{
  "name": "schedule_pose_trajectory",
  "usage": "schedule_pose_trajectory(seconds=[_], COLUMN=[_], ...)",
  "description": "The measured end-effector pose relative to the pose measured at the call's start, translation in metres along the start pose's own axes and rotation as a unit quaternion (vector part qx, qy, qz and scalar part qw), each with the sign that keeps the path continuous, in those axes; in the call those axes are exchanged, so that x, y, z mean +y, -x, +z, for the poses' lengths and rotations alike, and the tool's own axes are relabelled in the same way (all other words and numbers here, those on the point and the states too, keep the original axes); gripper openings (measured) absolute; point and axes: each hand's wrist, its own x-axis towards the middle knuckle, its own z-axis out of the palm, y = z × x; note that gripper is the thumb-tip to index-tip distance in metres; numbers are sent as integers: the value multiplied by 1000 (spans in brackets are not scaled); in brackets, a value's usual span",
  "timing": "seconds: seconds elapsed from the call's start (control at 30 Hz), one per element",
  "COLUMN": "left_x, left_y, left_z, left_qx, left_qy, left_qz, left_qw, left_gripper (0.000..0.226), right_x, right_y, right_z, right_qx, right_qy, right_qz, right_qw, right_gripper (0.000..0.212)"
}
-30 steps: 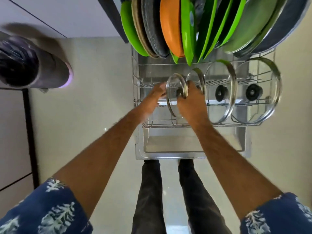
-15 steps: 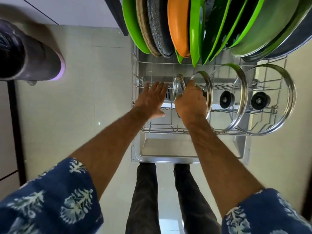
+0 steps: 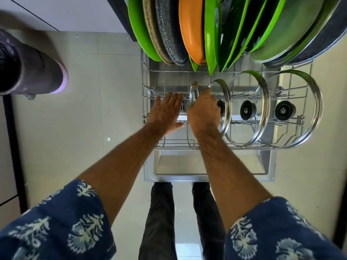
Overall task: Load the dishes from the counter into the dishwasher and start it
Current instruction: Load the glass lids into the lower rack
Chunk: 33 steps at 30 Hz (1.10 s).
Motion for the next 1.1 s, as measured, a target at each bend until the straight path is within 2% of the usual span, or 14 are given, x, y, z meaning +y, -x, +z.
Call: schedule_pose_trajectory(seconds=[0.37,0.57,0.67,0.8,0.87,0.93,0.97,1.0,1.07,1.1], left_x=[-2,-9,-12,-20,-22,-22,-20,-18,-12,-10], left_y=[1,2,8,15,18,21,22,25,28,28], left_z=[-3,2,4,5,5,3,0,-8,-30,-39], left_qx=[-15,-3,19,5,23,91,127,139,85,42], left_qy=[7,-40,-54,-49,-17,114,241,404,677,737], left_qz=[4,14,7,-1,14,29,14,-18,-91,-111], left_qw=[1000,999,998,999,999,989,962,904,726,665], left_gripper=[105,104,105,103,97,79,66,54,43,45], right_x=[0,3,10,6,-4,-15,-19,-21,-22,-21], right_y=[11,9,16,24,23,25,26,29,34,38], right_z=[6,-5,-20,-26,-21,-14,-10,-6,3,8], right_qx=[26,-24,-4,16,7,-7,-14,-19,-21,-17], right_qy=[-40,-20,-20,-44,-61,-67,-66,-63,-60,-62], right_qz=[-5,-18,-25,-31,-26,-23,-20,-16,-3,0], right_qw=[999,999,999,998,998,997,998,998,998,998], right_gripper=[39,41,42,41,39,39,40,41,47,50])
